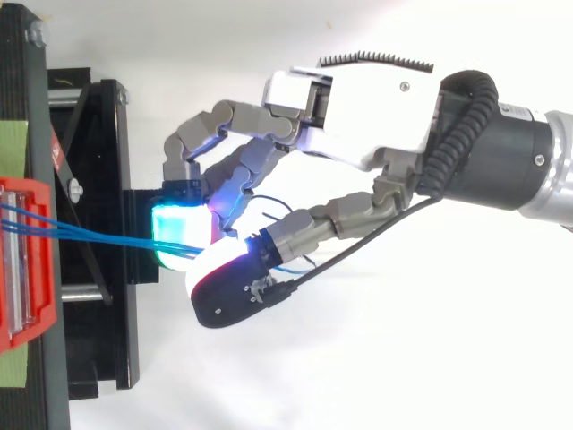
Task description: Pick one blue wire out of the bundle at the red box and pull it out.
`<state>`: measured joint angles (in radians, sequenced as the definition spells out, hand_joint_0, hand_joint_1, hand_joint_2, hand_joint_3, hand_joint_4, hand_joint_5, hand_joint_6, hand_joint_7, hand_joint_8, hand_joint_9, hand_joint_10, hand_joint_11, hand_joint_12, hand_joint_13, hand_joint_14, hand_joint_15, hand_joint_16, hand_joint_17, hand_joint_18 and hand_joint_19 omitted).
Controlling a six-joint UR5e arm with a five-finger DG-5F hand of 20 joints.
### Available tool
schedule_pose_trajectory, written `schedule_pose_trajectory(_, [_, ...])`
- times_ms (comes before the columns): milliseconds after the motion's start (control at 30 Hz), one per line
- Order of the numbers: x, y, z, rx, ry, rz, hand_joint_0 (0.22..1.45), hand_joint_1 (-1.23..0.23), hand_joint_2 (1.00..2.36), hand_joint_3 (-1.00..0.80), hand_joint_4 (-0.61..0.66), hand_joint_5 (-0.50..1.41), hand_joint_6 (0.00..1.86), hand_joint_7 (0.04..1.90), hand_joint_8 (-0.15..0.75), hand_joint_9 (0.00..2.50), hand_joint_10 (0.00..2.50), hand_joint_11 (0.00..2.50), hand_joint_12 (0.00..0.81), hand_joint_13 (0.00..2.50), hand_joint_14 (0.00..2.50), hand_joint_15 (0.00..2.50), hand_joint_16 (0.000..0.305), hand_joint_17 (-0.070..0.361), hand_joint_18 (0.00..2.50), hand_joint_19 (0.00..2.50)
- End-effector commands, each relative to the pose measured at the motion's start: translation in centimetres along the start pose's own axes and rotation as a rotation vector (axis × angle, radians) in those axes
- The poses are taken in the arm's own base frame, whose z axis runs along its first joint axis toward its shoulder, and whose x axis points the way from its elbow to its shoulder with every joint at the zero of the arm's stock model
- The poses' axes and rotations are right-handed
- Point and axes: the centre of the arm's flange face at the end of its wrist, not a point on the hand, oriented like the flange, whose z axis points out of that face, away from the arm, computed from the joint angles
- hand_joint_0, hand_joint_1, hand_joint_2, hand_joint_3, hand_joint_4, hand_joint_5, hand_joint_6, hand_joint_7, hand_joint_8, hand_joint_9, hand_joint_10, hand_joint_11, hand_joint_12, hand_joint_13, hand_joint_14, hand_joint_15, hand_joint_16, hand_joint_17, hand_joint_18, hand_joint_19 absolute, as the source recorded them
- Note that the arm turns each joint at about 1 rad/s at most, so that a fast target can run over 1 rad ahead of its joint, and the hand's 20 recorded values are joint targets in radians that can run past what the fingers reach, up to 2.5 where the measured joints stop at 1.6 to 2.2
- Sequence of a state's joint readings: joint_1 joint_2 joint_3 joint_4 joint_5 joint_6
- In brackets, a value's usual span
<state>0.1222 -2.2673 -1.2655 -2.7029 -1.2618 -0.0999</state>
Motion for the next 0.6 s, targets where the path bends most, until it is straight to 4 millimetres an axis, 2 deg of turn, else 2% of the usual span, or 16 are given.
schedule_pose_trajectory(0, [0.05,0.01,0.0,0.0,0.001,0.025,0.59,-0.77,1.01,-0.32,0.15,-0.14,0.85,1.14,0.274,1.06,0.02,0.79,0.372,0.71,0.02,0.42,0.057,0.129,0.55,0.43])
schedule_pose_trajectory(133, [0.05,0.01,0.0,0.0,0.001,0.035,0.57,-0.69,1.01,-0.29,0.16,-0.13,0.81,1.16,0.27,1.07,0.02,0.75,0.375,0.71,0.02,0.42,0.058,0.131,0.53,0.45])
schedule_pose_trajectory(233, [0.16,0.02,-0.02,0.0,0.003,0.036,0.57,-0.68,1.01,-0.23,0.19,-0.11,0.78,1.17,0.284,1.08,0.02,0.73,0.395,0.73,0.02,0.41,0.062,0.14,0.57,0.42])
schedule_pose_trajectory(367, [0.15,0.02,-0.02,0.0,0.001,0.036,0.58,-0.74,1.01,-0.15,0.25,-0.13,0.79,1.11,0.304,1.05,0.02,0.77,0.418,0.73,0.02,0.41,0.066,0.148,0.59,0.38])
schedule_pose_trajectory(400, [0.15,0.02,-0.02,0.0,0.001,0.036,0.6,-0.79,1.02,-0.16,0.26,-0.14,0.8,1.12,0.299,1.02,0.02,0.8,0.405,0.71,0.02,0.41,0.064,0.143,0.57,0.38])
schedule_pose_trajectory(567, [0.11,0.0,-0.03,0.002,-0.002,0.037,0.62,-0.83,1.02,-0.19,0.32,-0.14,0.78,1.15,0.297,1.02,0.02,0.8,0.394,0.69,0.02,0.41,0.061,0.137,0.55,0.37])
